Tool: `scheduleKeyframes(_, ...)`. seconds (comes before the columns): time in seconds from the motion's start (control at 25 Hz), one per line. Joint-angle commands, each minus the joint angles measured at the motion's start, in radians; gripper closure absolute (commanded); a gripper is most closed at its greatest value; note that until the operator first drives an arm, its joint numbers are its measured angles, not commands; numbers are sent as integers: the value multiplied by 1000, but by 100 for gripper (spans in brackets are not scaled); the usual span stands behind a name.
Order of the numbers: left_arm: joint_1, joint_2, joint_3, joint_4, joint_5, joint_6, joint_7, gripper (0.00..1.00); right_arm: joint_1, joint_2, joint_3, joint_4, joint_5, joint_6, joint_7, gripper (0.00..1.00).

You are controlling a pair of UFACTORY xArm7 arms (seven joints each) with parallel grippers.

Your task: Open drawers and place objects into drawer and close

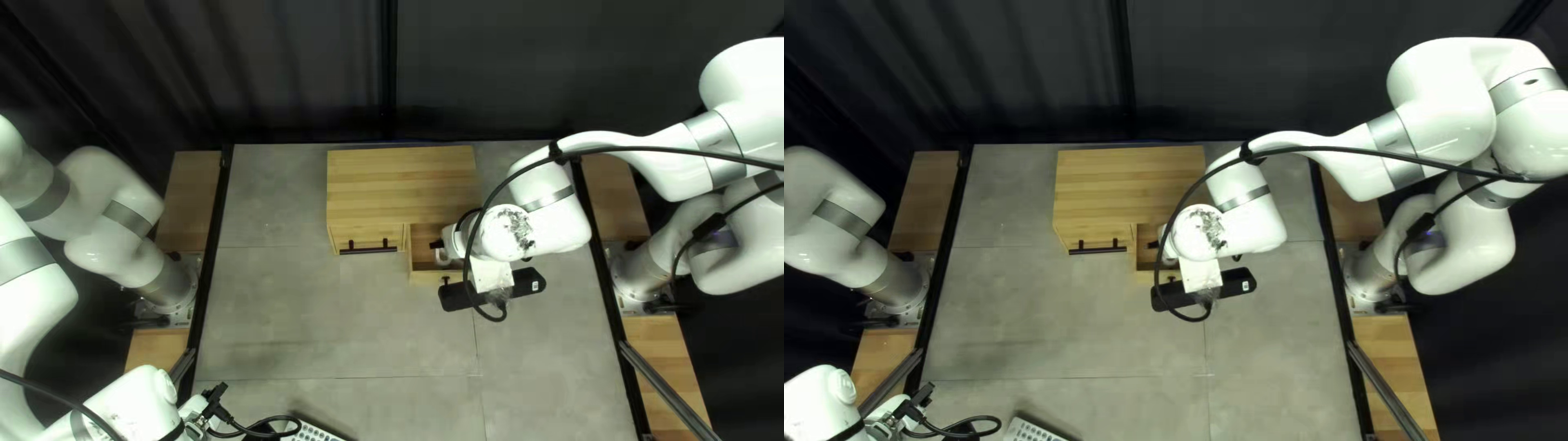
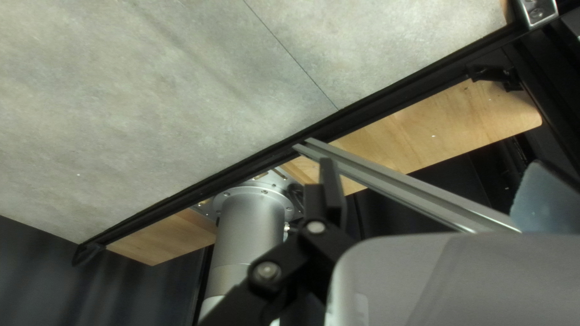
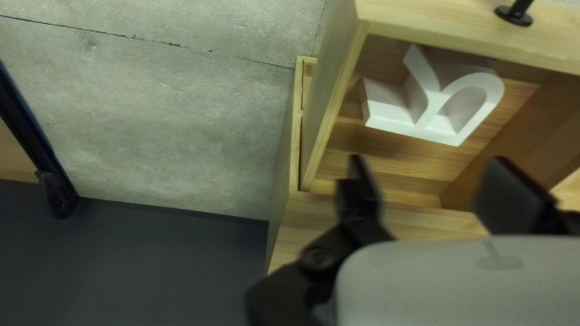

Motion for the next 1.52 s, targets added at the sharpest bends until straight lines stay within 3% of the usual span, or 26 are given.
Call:
scheduleKeyframes(0.04,0,0,0,0,0,0,0,0,23,9,26,32,9,34,35,98)
scheduleKeyframes(0.32,0,0,0,0,0,0,0,0,66,-31,71,43,69,101,112,98)
scheduleKeyframes(0.68,0,0,0,0,0,0,0,0,214,115,221,143,91,148,354,94)
scheduleKeyframes(1.0,0,0,0,0,0,0,0,0,299,208,282,158,103,93,499,82)
scheduleKeyframes(1.08,0,0,0,0,0,0,0,0,309,208,292,134,113,64,524,74)
scheduleKeyframes(1.24,0,0,0,0,0,0,0,0,324,218,308,111,135,20,555,34)
scheduleKeyframes(1.32,0,0,0,0,0,0,0,0,334,220,316,84,142,-17,581,23)
scheduleKeyframes(1.36,0,0,0,0,0,0,0,0,342,220,323,70,147,-37,602,8)
scheduleKeyframes(1.4,0,0,0,0,0,0,0,0,349,220,328,61,149,-50,619,0)
scheduleKeyframes(1.52,0,0,0,0,0,0,0,0,362,221,336,48,153,-72,657,0)
